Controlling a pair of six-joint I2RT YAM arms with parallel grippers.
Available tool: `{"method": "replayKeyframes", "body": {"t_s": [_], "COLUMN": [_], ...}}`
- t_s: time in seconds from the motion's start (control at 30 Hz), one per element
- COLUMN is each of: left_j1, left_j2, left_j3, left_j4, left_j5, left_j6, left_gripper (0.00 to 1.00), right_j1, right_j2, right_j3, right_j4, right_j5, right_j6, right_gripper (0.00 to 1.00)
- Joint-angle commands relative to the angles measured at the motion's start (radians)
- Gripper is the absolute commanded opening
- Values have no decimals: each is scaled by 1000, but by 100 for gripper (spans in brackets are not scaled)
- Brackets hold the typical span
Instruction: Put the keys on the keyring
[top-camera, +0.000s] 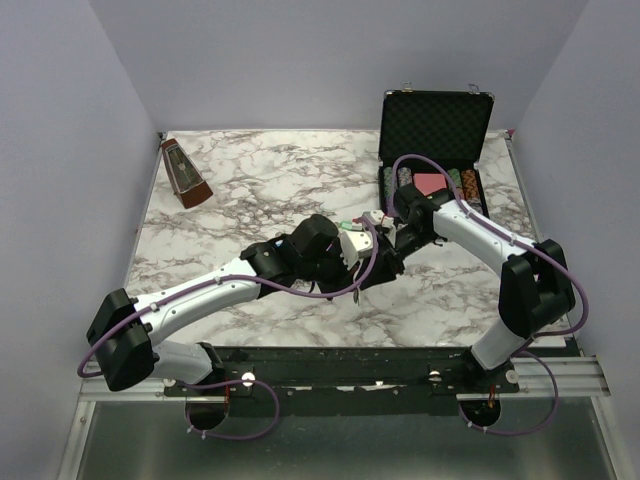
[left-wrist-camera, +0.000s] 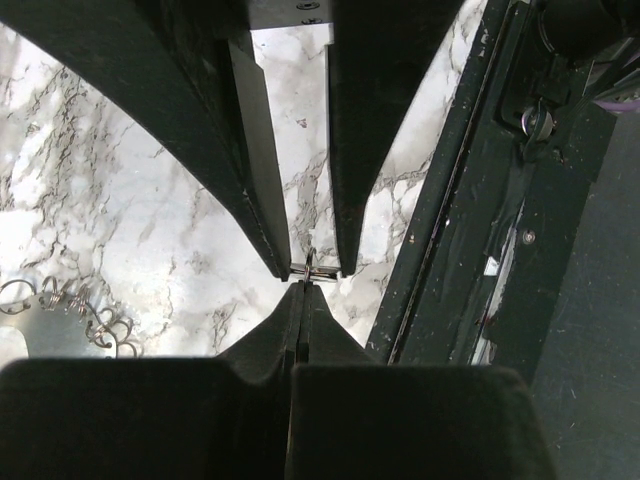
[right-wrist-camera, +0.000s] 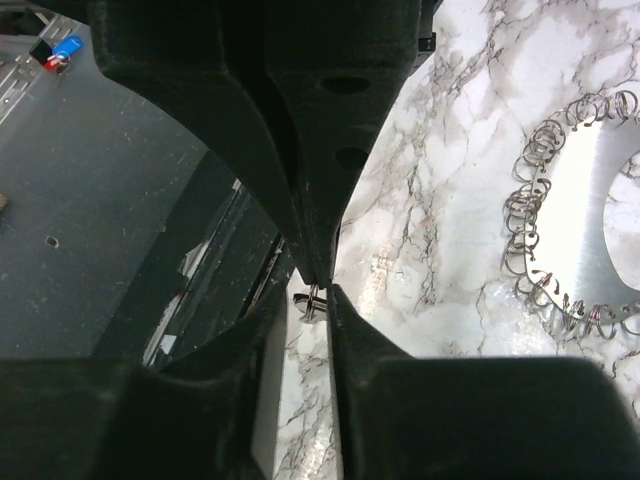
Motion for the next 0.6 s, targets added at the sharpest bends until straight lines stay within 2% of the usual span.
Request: {"method": "replayKeyframes", "body": {"t_s": [0.0, 0.27, 0.5, 0.57], "left_j1": [7, 16, 30, 37], "left_j2": [-19, -27, -98, -155], "left_j3": [5, -3, -85, -148], "left_j4": [14, 21, 131, 211], "left_j5": [11, 5, -4, -6], "left_j6": [-22, -41, -74, -81], "left_gripper": [0, 0, 0, 20], "right_j1": [15, 15, 17, 17], "right_j2": [15, 17, 20, 18], "right_j3": [4, 13, 46, 53], "right_j4": [22, 22, 16, 14], "right_j5": [25, 42, 29, 13], "right_j6": [21, 35, 72, 85], "right_gripper": [22, 2, 1, 1]}}
